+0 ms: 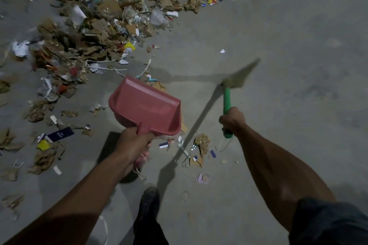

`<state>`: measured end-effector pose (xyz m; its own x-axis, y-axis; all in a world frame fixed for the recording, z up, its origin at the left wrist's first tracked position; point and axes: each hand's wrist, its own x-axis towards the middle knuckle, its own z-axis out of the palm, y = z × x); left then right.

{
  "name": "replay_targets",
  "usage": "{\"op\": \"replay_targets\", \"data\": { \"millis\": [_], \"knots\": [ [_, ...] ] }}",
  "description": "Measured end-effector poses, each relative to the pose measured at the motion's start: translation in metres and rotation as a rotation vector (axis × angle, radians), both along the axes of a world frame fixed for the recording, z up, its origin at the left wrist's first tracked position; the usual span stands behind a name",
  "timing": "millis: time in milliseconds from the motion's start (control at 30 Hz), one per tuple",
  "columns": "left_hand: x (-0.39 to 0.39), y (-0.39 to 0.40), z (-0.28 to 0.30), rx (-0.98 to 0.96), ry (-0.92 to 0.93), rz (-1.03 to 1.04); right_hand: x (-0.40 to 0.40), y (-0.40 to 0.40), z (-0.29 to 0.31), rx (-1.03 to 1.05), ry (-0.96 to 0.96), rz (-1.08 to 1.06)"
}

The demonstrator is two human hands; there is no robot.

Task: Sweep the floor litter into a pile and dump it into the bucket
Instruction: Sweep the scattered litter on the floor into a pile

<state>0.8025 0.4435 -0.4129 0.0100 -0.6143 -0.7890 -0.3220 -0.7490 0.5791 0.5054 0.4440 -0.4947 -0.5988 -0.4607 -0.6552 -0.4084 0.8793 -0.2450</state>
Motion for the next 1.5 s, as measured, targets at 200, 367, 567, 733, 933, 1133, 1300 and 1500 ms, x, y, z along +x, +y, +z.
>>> {"op": "replay_targets", "data": {
  "millis": [200, 367, 567, 733, 933, 1133, 1300, 1500],
  "knots": [
    [0.009, -0.005, -0.008, 0.018, -0.006, 0.057, 0.032, -0.032, -0.005, 0.071, 0.150, 0.674],
    [0.020, 0.004, 0.004, 0.040, 0.001, 0.114, 0.068, -0.002, 0.011, -0.102, -0.077, 0.694],
    [0.035, 0.020, 0.035, 0.057, 0.001, 0.152, 0.130, 0.105, 0.053, -0.332, -0.215, 0.204],
    [0.050, 0.035, 0.064, 0.072, -0.021, 0.107, 0.145, 0.194, 0.093, -0.251, -0.235, -0.250],
    [0.066, 0.058, 0.083, 0.072, -0.055, 0.022, 0.135, 0.264, 0.128, -0.055, -0.156, -0.388],
    [0.093, 0.072, 0.085, 0.092, -0.094, -0.054, 0.147, 0.268, 0.129, 0.146, -0.246, -0.223],
    [0.118, 0.073, 0.079, 0.061, -0.156, -0.086, 0.197, 0.225, 0.122, 0.153, -0.303, 0.123],
    [0.137, 0.059, 0.076, 0.034, -0.163, -0.138, 0.217, 0.214, 0.142, 0.043, -0.240, 0.159]
  ]
}}
